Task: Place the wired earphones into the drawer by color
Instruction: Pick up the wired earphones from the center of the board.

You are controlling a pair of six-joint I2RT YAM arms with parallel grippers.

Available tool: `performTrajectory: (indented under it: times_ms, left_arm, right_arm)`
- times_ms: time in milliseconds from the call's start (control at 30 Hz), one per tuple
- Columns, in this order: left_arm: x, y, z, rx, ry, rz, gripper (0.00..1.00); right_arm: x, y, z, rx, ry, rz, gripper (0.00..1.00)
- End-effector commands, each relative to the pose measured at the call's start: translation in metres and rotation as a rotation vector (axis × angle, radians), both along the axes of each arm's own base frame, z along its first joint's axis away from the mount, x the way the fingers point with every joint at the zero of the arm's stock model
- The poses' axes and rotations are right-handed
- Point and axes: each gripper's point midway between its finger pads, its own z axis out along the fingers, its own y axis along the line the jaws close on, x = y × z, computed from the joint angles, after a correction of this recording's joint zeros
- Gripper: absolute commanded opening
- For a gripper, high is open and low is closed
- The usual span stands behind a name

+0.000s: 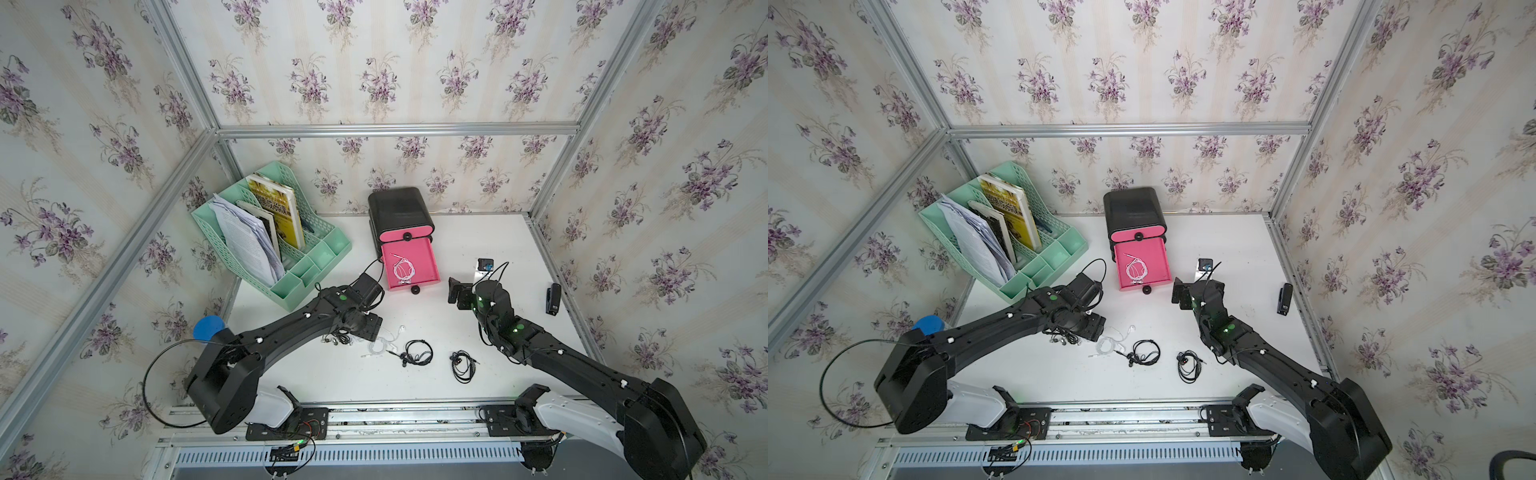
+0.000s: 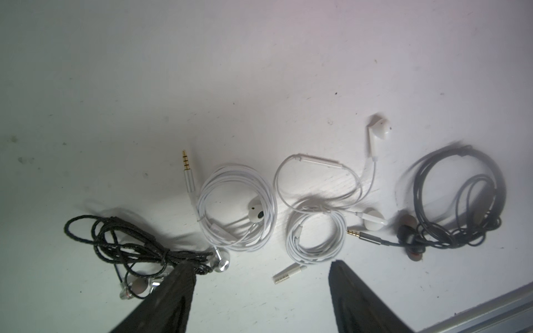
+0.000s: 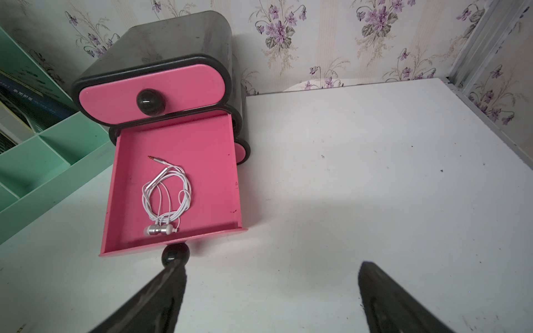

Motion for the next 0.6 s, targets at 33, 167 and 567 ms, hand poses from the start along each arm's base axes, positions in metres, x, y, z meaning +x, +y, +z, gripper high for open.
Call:
performTrajectory:
  times_ms: [33, 167, 567]
  left_arm:
    - [0.003, -0.003, -0.009, 0.022, 0.017, -0.04, 0.72]
    - [0.006, -0.002, -0.019, 0.067, 0.031, -0.054, 0.64]
    - [0.007, 0.001, -0.038, 0.116, 0.049, -0.075, 0.5]
  right_arm:
    - [0.002, -0.002, 0.003, 0.003, -0.011, -0.022, 0.97]
    - [0.003, -0.004, 0.0, -0.005, -0.007, -0.031, 0.97]
    - [0.003, -0.005, -0.001, -0.011, -0.006, -0.04, 0.97]
